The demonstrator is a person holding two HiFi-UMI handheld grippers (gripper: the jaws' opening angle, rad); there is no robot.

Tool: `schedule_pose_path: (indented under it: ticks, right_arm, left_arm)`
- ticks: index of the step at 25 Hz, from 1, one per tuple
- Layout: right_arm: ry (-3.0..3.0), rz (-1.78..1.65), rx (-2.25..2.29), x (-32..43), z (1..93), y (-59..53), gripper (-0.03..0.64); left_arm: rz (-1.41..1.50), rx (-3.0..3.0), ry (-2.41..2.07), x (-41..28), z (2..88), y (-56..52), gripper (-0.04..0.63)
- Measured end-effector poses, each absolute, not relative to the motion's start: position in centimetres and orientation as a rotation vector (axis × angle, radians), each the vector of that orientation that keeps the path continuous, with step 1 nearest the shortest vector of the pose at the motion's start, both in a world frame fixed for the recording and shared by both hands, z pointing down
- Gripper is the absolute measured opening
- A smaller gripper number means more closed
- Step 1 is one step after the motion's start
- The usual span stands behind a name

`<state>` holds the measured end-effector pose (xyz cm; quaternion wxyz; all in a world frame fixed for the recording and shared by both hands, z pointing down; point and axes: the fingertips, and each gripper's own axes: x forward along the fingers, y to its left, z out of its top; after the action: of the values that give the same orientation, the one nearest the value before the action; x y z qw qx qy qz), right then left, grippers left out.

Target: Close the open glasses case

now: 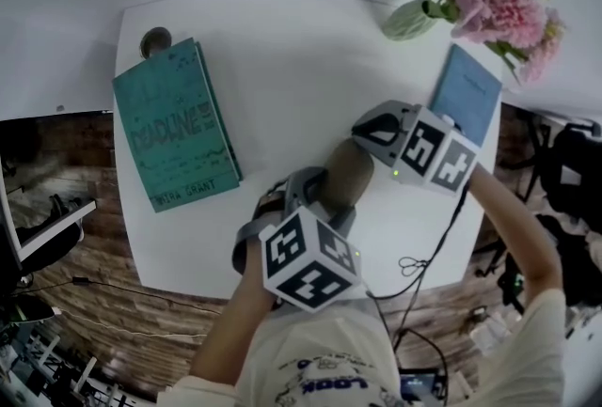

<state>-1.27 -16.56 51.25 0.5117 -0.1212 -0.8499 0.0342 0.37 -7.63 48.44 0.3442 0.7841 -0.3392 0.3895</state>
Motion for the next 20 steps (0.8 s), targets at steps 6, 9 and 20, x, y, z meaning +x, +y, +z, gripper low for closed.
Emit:
schedule_pose_path:
  ticks: [6,9,20]
  right_arm:
    - [-2.085,0.027,-0.272,-1.3,51.3,-16.7,0.002]
    - [-2.125,0.065,-0.148,-0.8,50.9,-16.8,0.011]
    - [-2.174,0.352,0.298,7.2,48.6,-15.8,0.149]
  left_arm:
    - [0.967,2.037,-0.886,0.4,48.7,-7.7,0.282]
    - [0.880,2.031,-0.897,0.2,48.6,-7.6,0.282]
    - [0.706,2.027,-0.931,0.3,46.9,-6.3,0.282]
